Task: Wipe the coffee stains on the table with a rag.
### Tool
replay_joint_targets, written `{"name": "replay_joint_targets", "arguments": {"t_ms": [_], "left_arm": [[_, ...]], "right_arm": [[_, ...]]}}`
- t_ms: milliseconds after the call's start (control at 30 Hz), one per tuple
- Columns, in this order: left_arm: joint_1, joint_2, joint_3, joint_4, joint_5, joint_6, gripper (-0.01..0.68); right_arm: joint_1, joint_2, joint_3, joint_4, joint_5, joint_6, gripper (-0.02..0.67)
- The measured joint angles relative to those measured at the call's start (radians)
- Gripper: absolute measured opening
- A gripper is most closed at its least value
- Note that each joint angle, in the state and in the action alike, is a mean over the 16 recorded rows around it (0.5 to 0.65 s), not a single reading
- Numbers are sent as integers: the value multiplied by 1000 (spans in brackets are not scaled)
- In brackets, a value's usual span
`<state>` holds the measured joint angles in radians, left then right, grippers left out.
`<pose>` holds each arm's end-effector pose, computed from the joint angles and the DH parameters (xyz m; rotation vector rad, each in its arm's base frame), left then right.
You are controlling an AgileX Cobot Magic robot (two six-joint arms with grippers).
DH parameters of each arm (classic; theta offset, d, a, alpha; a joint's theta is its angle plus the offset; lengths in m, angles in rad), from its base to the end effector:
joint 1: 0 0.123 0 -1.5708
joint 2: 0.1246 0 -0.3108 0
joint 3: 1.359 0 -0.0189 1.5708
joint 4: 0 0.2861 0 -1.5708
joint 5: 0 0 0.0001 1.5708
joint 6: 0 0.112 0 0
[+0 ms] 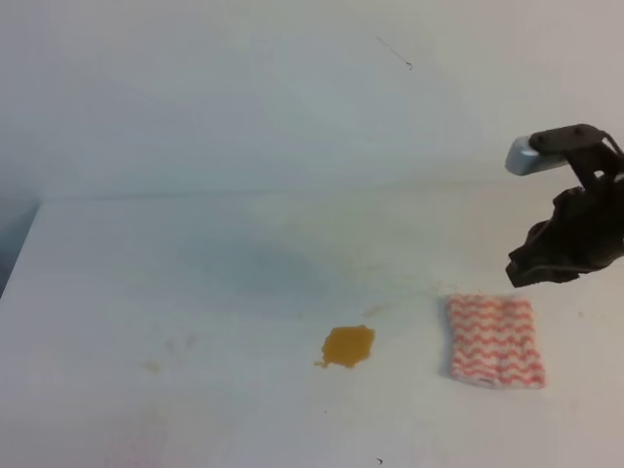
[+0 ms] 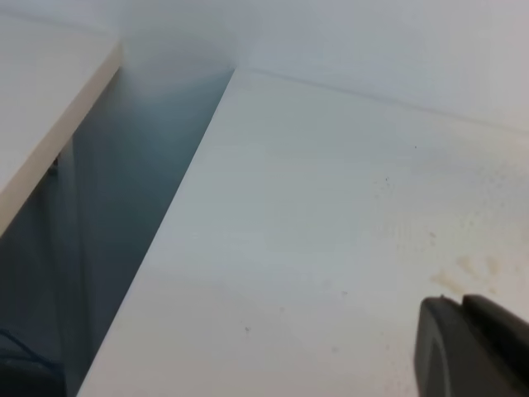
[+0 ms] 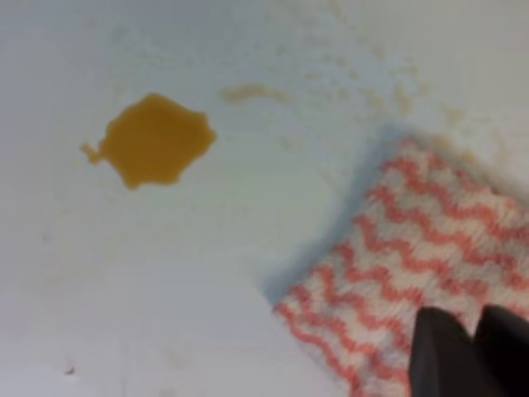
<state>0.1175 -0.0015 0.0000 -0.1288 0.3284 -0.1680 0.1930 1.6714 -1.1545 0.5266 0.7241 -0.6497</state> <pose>0.0836 0.0052 0.1789 -0.3374 1.7789 -0.1601 0.3725 0.1108 0.2306 -0.6694 2.5301 0.4330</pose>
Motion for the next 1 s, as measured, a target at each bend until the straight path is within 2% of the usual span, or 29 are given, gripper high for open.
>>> {"name": "replay_joint_targets", "arguments": {"t_ms": [267,400,867,1000], "left_arm": [[0,2,0,0,-1,0,-1],[0,0,3,0,-1,0,-1],[0,-3,3,0,-2,0,-1],[0,-2,0,0,-2,0,-1]], "right_arm": [[92,98,-61,-149,34,115,252],[133,133,-63,-190,32,135,298],[176,258,-65,-268,19,206,305],[177,291,-67,-279,16,228,279]]}}
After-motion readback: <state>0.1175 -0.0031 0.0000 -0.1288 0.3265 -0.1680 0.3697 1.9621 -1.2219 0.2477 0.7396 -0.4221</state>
